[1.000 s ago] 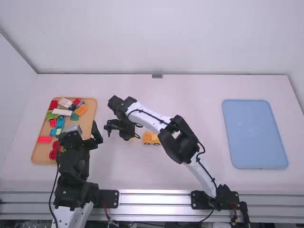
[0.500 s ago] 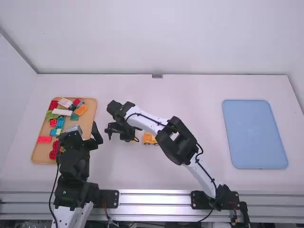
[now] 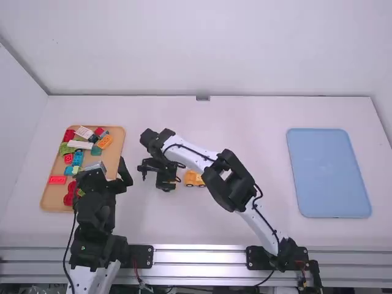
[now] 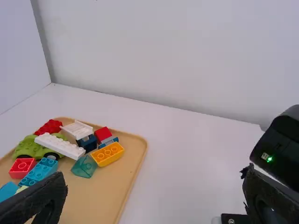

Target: Assemble lego blocks to make yellow taxi

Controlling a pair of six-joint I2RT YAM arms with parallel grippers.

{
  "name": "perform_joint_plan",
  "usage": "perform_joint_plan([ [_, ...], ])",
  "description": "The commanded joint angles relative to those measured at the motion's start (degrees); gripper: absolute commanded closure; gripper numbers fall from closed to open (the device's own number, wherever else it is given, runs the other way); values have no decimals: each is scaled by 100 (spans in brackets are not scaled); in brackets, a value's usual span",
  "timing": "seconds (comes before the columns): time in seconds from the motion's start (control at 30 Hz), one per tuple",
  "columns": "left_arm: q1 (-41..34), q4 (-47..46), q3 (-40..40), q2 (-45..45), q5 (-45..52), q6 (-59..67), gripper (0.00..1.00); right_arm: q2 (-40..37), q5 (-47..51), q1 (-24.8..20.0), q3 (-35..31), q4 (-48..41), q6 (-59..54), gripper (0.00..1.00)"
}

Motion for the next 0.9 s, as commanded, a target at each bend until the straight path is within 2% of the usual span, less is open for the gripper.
perform_joint_plan([
  [0.0,-7,50,-37,-35,-28,-50,1,24,-328,-157,599,-140,7,1],
  [0.23,-4,114,-37,-35,-22,-57,1,-101,-767,-667,1908,-846,92,2],
  [0.33,35,61,-31,-9,28,-133,1,-304,-732,-944,1974,-658,472,2],
  [0.43,-7,44,-15,74,271,-87,1,-531,-721,-1248,1749,-295,828,2],
  [0.53,-11,52,24,245,461,-74,1,-942,-726,-1515,1021,363,1147,2],
  [0.67,-11,201,118,645,557,109,1,-1810,-662,-1766,-686,1755,1486,2],
  [0.73,9,348,260,1038,1040,369,1,-2586,-470,-1906,-1941,2675,1596,2],
  [0.77,33,385,326,1191,1246,474,1,-2883,-393,-1954,-2350,2927,1565,2],
  [0.8,33,387,339,1224,1290,498,1,-2940,-385,-1963,-2422,2968,1545,2],
  [0.83,24,374,492,1486,1615,680,1,-3394,-393,-2041,-3008,3241,1368,1],
  [0.87,9,343,581,1628,1775,782,1,-3606,-444,-2083,-3263,3344,1283,1],
])
